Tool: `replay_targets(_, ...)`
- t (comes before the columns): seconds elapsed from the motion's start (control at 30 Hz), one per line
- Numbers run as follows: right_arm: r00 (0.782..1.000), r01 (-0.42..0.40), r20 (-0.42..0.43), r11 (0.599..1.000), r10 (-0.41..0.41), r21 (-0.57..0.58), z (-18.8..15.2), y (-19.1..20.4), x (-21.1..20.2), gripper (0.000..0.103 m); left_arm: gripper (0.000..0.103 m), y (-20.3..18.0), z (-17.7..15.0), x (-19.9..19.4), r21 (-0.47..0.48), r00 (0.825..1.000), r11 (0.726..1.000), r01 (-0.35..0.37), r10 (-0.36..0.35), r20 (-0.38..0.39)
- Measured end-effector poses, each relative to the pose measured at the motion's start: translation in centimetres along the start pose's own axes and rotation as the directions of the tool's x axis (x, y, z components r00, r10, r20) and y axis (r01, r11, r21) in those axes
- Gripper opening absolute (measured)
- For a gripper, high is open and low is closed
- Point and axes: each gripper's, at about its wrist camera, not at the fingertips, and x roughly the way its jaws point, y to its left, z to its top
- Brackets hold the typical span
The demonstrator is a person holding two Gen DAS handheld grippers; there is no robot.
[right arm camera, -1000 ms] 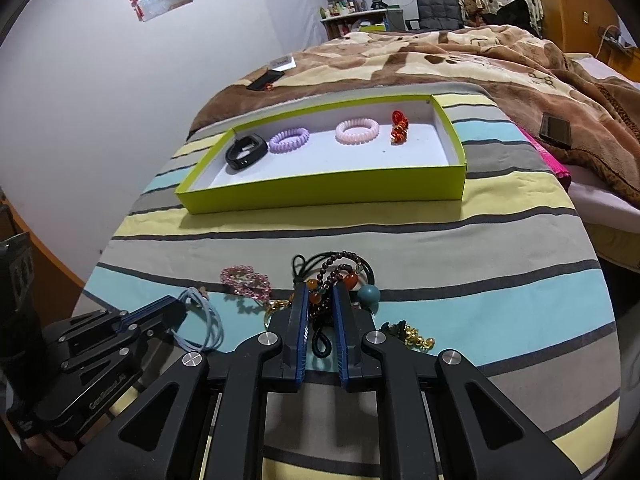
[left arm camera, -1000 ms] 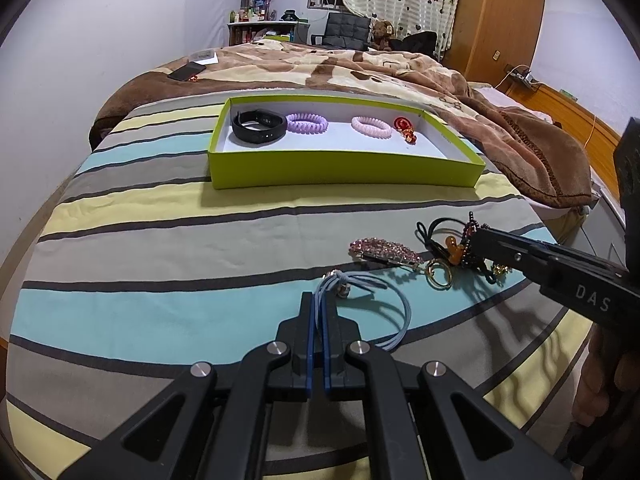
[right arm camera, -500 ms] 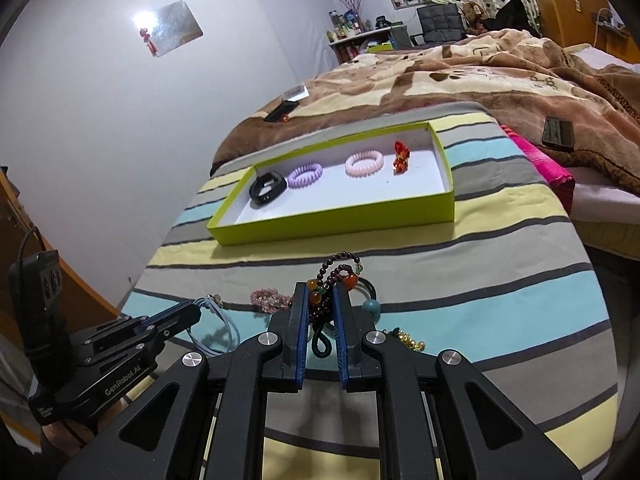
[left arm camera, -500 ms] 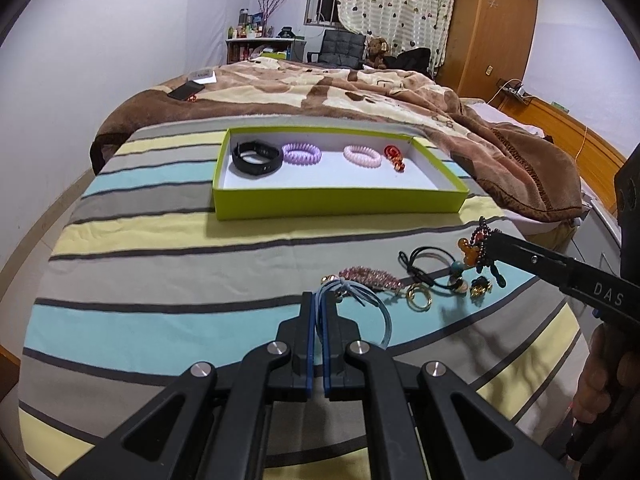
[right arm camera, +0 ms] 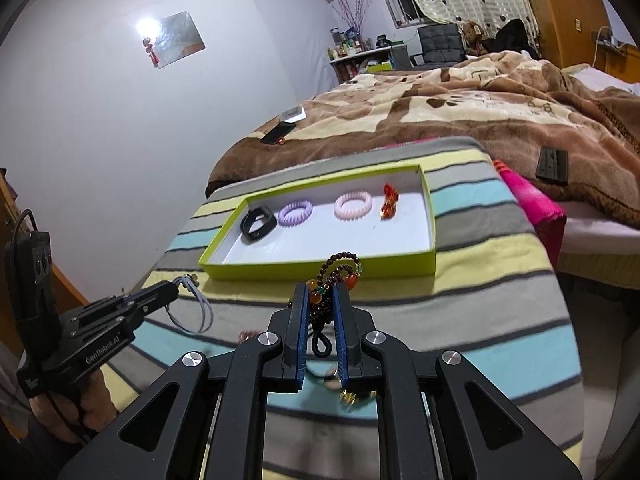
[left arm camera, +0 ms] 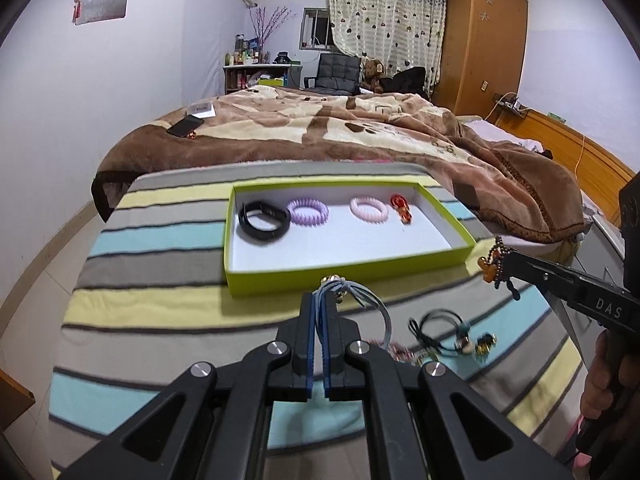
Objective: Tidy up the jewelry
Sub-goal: 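Carry the cords and beaded bracelet into the green box and open both tools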
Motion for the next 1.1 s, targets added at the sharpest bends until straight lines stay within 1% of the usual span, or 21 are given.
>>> replay_targets(0.2, 1.0, 0.014, 0.002, 1.0, -0.014, -0.014, 1.8, -0.8, 1.4, 0.012, 0.003, 0.9, 2.2, 1.7, 0.0, 1.0, 1.0, 0.002, -0.002, 0.008)
replay_targets(0.33, 0.999, 0.035, -0.001, 0.999, -0.035, -0.027, 3.0, -1.3, 2.7, 0.012, 0.003, 1.1, 3.5, 3.3, 0.009, 1.0, 1.0, 0.003, -0.003, 0.002)
replay_targets(0.57, 0.997, 0.075, -0.016, 0.995, -0.076, -0.058, 5.3, -2.5, 5.5, 0.012, 0.003, 1.4, 5.2, 6.5, 0.018, 1.0, 1.0, -0.02, 0.02, -0.022)
replay_targets(0.87, 0.988, 0.119, -0.089, 0.991, -0.124, -0.062, 6.2, -4.6, 10.0, 0.012, 0.003, 3.1, 5.4, 9.9, -0.001, 0.996, 0.999, -0.049, 0.049, -0.075)
replay_targets(1.1, 0.978, 0.154, -0.128, 0.986, -0.162, -0.067, 6.3, -5.7, 12.1, 0.012, 0.003, 4.0, 5.3, 11.3, -0.004, 0.992, 0.997, -0.076, 0.075, -0.099)
